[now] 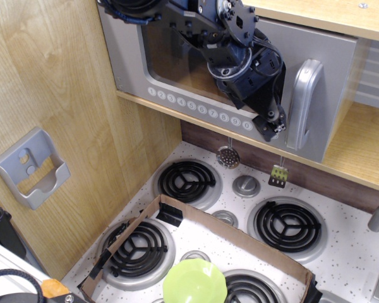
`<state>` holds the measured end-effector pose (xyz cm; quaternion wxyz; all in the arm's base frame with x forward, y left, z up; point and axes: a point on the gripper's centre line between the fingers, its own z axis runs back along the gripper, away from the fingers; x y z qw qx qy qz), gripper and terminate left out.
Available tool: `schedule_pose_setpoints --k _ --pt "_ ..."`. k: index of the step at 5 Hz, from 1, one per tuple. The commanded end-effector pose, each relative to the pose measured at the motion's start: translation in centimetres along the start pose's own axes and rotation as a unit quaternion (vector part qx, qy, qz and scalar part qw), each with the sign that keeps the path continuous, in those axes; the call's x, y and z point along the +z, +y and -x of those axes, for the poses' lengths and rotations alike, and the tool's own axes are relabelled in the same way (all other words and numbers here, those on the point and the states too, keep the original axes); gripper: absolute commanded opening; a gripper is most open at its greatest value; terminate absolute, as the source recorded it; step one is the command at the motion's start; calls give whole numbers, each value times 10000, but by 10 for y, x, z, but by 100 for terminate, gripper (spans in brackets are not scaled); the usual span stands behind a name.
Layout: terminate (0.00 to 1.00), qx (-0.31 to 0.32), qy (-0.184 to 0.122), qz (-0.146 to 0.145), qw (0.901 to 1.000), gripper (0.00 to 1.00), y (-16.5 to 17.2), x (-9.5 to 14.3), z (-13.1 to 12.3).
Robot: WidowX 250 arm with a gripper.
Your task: Close microwave
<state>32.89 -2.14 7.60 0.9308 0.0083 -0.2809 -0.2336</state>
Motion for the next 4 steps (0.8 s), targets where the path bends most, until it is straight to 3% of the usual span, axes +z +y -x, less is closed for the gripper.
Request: schedule_pose_setpoints --k 1,3,4 --pt "0 -19 -203 -120 9997 100 3 24 -24" --pt "0 -19 -203 -120 9997 100 3 24 -24" --pt "100 -19 -203 -120 9997 100 3 24 -24"
